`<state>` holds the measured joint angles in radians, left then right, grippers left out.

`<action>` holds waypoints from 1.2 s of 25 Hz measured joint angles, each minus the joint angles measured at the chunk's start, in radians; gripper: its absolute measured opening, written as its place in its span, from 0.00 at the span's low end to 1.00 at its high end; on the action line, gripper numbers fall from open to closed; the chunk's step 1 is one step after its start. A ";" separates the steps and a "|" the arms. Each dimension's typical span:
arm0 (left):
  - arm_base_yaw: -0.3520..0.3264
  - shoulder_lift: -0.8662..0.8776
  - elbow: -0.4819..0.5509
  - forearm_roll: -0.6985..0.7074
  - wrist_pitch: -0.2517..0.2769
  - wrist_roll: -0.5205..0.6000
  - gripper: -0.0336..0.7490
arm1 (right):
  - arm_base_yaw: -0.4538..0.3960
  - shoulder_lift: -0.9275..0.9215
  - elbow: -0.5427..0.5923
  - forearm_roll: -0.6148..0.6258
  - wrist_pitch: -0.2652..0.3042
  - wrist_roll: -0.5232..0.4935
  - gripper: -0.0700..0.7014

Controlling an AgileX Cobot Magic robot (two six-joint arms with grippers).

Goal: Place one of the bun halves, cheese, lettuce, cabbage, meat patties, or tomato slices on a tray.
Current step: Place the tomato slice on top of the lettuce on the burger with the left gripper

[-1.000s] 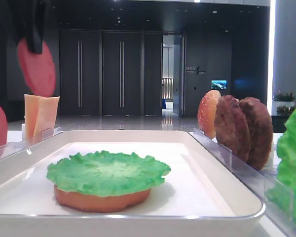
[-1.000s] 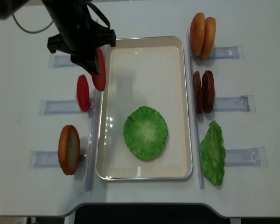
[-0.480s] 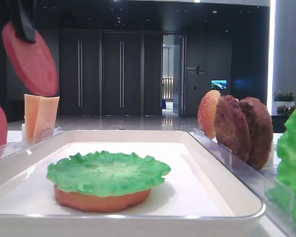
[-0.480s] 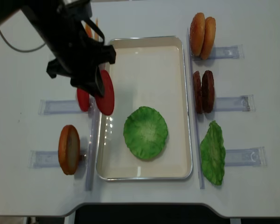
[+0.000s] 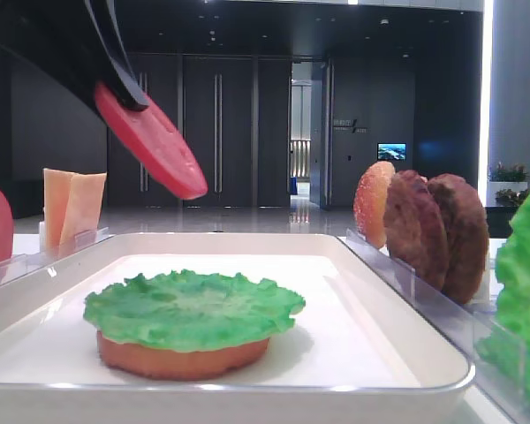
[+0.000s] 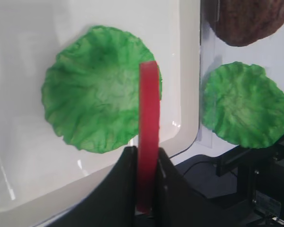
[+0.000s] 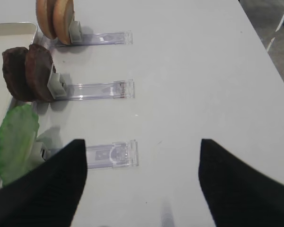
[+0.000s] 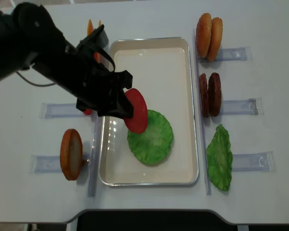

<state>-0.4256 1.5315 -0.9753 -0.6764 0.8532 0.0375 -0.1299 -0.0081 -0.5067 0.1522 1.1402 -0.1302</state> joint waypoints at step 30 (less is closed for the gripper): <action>-0.008 0.155 0.161 -0.458 -0.132 0.595 0.10 | 0.000 0.000 0.000 0.001 0.000 0.000 0.71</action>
<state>-0.4334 1.6869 -0.8148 -1.1348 0.7210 0.6329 -0.1299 -0.0081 -0.5067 0.1530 1.1402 -0.1302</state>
